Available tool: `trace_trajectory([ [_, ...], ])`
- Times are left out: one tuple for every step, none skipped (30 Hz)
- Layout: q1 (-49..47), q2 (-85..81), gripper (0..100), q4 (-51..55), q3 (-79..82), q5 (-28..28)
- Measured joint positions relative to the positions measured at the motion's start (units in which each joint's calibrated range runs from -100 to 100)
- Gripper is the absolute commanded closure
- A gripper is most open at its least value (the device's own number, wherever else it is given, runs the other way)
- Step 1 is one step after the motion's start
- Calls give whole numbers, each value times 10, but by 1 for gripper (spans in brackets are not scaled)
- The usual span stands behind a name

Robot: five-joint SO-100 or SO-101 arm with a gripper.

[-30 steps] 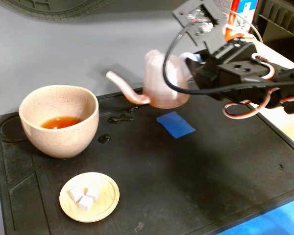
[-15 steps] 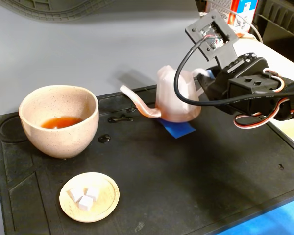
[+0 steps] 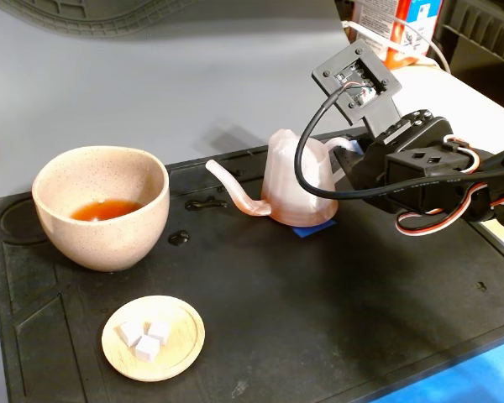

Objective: Pick up a kettle and pour liquid into a cup.

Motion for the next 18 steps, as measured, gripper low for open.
trace_trajectory([
  [0,0,99,0,0,0],
  [0,0,99,0,0,0],
  [0,0,99,0,0,0],
  [0,0,99,0,0,3],
  [0,0,99,0,0,8],
  [1,0,99,0,0,16],
  [2,0,99,0,0,17],
  [2,0,99,0,0,18],
  [2,0,99,0,0,18],
  [2,0,99,0,0,18],
  [2,0,99,0,0,18],
  [2,0,99,0,0,18],
  [2,0,99,0,0,24],
  [4,0,99,0,0,35],
  [5,0,99,0,0,40],
  [6,0,99,0,0,41],
  [7,0,99,0,0,41],
  [7,0,99,0,0,41],
])
